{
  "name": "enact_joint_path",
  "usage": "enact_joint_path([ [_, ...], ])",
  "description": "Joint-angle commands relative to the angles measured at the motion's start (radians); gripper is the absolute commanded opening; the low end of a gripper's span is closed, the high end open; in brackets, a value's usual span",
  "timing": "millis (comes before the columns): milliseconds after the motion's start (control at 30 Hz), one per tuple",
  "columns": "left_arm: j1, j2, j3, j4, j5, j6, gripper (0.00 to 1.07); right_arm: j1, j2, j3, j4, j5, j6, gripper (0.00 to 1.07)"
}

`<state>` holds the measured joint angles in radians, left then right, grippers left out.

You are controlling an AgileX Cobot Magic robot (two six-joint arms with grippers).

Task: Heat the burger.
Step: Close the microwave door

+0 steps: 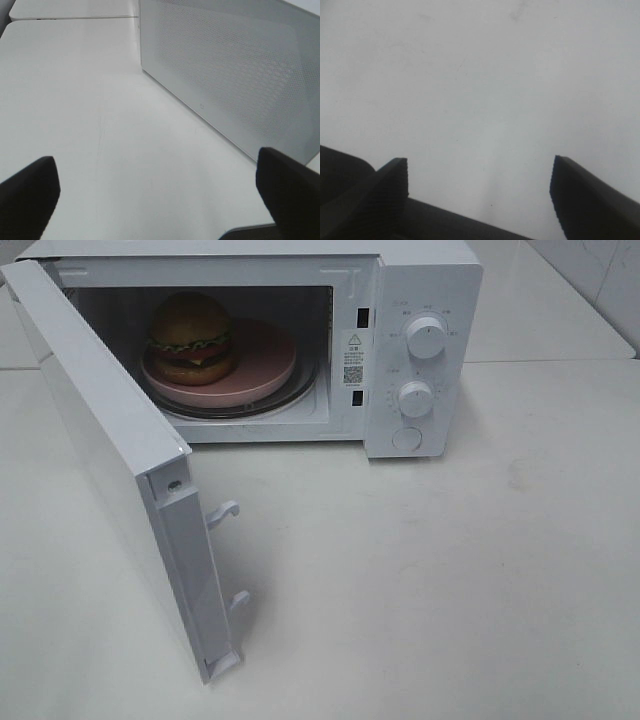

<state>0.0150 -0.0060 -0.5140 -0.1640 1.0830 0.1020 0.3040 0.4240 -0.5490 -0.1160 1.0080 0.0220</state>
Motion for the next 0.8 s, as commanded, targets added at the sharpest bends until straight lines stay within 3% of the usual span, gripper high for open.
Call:
enact_joint_path([
  [33,-0.001,-0.016,0.0,-0.002,-0.013,-0.007,1.0,-0.047,-0.088,0.018,0.007,0.002,-0.013,0.76],
  [400,-0.001,-0.016,0.0,-0.002,-0.013,-0.007,1.0,-0.192,-0.391,0.047,0.012,-0.017,-0.01,0.76],
  [567,-0.001,-0.016,0.0,-0.002,-0.013,-0.007,1.0,-0.244,-0.457,0.047,0.013,-0.017,-0.01,0.76],
  [800,-0.001,-0.016,0.0,-0.002,-0.013,-0.008,1.0,-0.251,-0.456,0.047,0.015,-0.017,-0.008,0.76],
])
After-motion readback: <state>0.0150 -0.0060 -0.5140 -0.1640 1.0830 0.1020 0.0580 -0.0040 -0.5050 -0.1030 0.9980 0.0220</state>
